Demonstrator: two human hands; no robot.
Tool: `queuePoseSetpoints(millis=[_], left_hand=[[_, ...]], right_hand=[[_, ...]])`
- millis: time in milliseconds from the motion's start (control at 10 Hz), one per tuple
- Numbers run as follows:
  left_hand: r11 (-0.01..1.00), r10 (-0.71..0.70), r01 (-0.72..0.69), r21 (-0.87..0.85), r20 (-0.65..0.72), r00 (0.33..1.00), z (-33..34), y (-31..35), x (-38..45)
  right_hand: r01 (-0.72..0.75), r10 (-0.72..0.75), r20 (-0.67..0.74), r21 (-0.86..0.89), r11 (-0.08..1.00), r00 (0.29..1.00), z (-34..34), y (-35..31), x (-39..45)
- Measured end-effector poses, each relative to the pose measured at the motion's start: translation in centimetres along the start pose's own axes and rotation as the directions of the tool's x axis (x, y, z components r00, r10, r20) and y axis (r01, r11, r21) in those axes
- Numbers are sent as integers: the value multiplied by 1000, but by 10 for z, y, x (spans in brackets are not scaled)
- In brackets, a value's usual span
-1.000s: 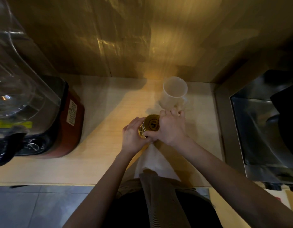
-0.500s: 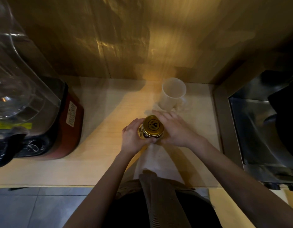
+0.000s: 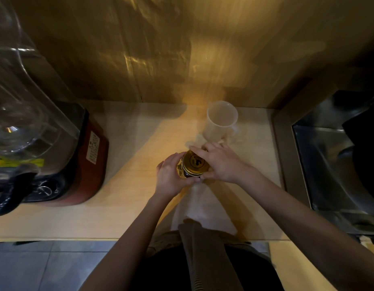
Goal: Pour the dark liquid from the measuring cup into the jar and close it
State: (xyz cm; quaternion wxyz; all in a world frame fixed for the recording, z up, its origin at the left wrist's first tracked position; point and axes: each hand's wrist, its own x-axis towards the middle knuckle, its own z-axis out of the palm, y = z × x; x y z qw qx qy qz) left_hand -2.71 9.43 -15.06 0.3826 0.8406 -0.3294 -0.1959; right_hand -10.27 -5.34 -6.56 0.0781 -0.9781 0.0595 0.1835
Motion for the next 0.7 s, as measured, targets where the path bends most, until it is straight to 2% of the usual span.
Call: queuePoseSetpoints(millis=[300, 400, 500, 600, 700], left_hand=[[1000, 12, -13, -23, -28, 1000, 5, -3, 0], [1000, -13, 13, -7, -4, 1000, 2, 0, -1], [997, -81, 80, 10, 94, 992, -5, 7, 5], [994, -105, 86, 73, 326, 940, -24, 25, 13], [983, -133, 55, 174, 477, 869, -57, 52, 33]], right_hand=[[-66, 66, -115, 1, 998, 991, 12, -2, -4], [-90, 104, -149, 102, 991, 983, 20, -4, -7], [-115, 165, -106, 371, 922, 981, 20, -2, -11], [-85, 263, -140, 716, 693, 955, -11, -1, -25], [155, 454, -368, 884, 440, 812, -65, -1, -58]])
